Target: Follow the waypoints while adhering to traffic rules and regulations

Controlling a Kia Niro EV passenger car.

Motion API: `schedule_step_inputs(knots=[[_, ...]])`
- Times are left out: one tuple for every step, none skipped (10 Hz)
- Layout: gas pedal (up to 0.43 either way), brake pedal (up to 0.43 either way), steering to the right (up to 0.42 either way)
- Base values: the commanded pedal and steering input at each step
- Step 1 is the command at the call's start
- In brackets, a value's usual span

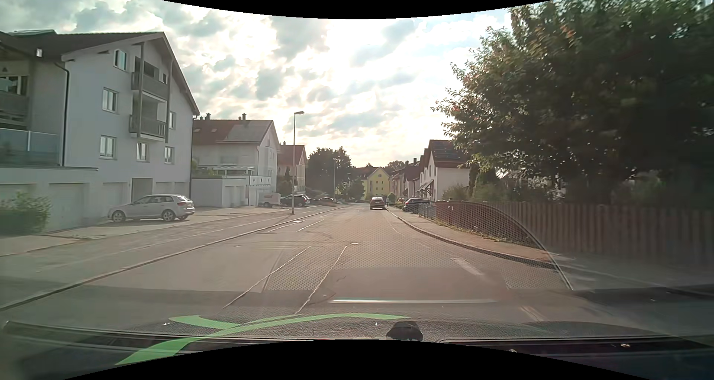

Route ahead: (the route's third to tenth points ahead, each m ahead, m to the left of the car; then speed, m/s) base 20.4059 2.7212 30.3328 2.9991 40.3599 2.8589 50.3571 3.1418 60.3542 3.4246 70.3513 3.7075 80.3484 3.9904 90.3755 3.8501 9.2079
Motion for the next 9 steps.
schedule_step_inputs(knots=[[0.039, 0.0, -0.002], [0.047, 0.0, -0.002], [0.047, 0.0, -0.003], [0.059, 0.0, -0.006], [0.059, 0.0, -0.011], [0.059, 0.0, -0.014], [0.047, 0.0, -0.021], [0.047, 0.0, -0.034], [0.047, 0.0, -0.039]])
